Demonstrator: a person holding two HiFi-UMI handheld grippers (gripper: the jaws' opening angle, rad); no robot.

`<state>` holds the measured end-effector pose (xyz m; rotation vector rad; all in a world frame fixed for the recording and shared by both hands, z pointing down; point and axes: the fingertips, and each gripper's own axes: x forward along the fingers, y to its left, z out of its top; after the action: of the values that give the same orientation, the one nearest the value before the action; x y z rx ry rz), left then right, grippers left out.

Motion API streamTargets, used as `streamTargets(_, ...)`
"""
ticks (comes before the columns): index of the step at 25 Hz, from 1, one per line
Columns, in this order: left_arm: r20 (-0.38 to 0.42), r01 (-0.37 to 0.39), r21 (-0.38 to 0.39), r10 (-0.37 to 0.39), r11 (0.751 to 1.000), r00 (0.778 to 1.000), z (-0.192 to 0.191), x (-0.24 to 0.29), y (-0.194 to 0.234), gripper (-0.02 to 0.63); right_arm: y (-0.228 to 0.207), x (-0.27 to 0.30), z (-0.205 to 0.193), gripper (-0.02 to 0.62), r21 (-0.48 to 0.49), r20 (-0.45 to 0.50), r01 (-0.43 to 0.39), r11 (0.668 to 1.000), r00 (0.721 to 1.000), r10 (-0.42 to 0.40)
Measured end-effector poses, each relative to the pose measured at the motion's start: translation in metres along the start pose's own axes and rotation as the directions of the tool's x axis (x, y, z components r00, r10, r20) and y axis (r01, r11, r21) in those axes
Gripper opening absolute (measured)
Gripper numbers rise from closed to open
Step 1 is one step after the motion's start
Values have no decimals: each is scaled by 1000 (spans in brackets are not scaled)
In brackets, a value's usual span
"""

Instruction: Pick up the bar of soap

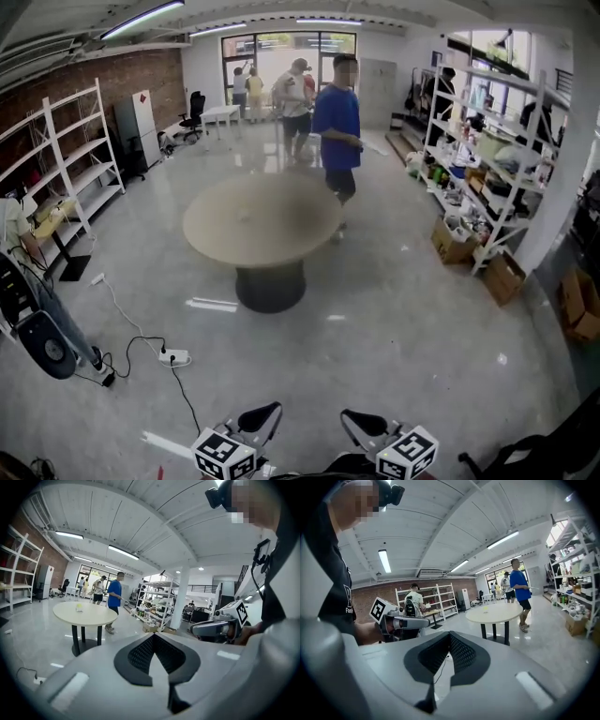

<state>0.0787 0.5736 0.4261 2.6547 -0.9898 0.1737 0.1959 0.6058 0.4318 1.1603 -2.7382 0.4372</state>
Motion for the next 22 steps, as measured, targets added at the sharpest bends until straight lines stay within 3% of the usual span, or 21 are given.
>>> streamTargets(8,-19,-8,5,8,1000,1000,21,80,29,6,-86,32,26,6,37,21,-11,999,1000,11)
streamTargets(16,-14,-55,21,55,998,998,74,191,55,6,-203,56,82,6,18,55,-60,998,997,59)
streamTargets(22,-27,-64,43,65,997,998,91,263,61,6,-282,59,91,6,23,46,-59,998,997,58)
